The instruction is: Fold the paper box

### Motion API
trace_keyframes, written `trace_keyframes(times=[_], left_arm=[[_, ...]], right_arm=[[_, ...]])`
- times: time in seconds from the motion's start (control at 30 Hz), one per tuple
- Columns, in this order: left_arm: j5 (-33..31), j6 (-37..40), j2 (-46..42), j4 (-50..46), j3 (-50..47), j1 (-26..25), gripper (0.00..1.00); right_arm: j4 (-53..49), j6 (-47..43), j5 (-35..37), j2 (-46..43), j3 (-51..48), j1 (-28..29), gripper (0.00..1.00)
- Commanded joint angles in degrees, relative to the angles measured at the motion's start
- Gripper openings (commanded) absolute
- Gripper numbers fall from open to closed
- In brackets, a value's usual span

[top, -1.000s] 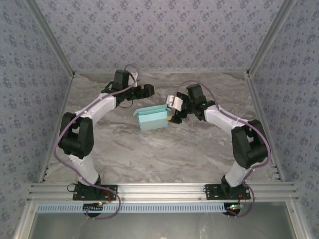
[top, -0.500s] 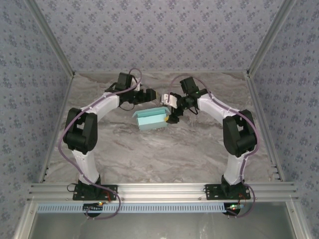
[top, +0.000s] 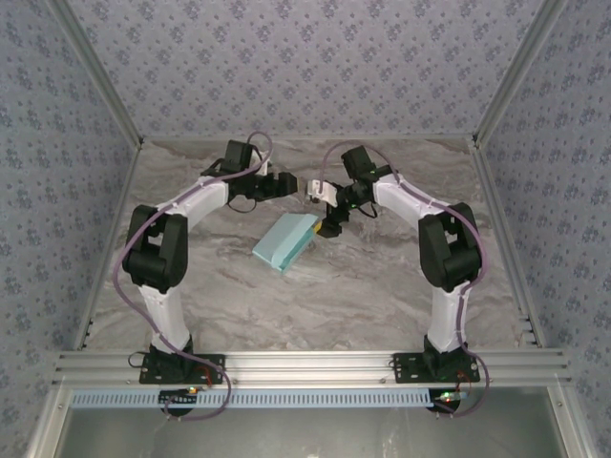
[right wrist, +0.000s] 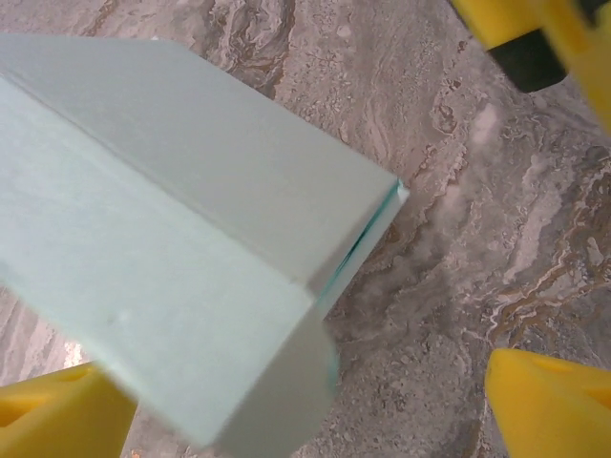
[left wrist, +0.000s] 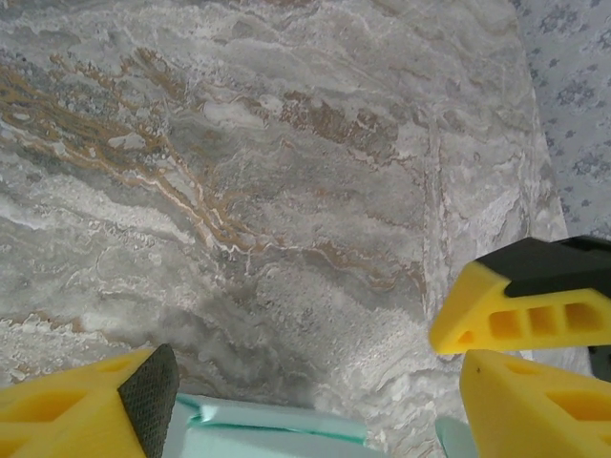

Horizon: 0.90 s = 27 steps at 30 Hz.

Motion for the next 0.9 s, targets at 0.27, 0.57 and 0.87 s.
trace_keyframes(times=[0.27, 0.57, 0.87], left_arm=[[-20.7, 12.3, -5.1, -8.2, -4.7, -7.2, 0.75], [-41.3, 17.8, -3.2, -11.9, -7.4, -14.6, 0.58], [-38.9, 16.5, -5.9, -9.4, -10.8, -14.3, 0.61]], right_arm=[[0.9, -4.5, 2.5, -12.4, -15.5, 0.1, 0.97], [33.0, 25.5, 10.2, -22.9, -28.9, -4.9, 0.98], [38.7, 64.5, 9.0, -19.9, -29.8, -7.4, 0.92]])
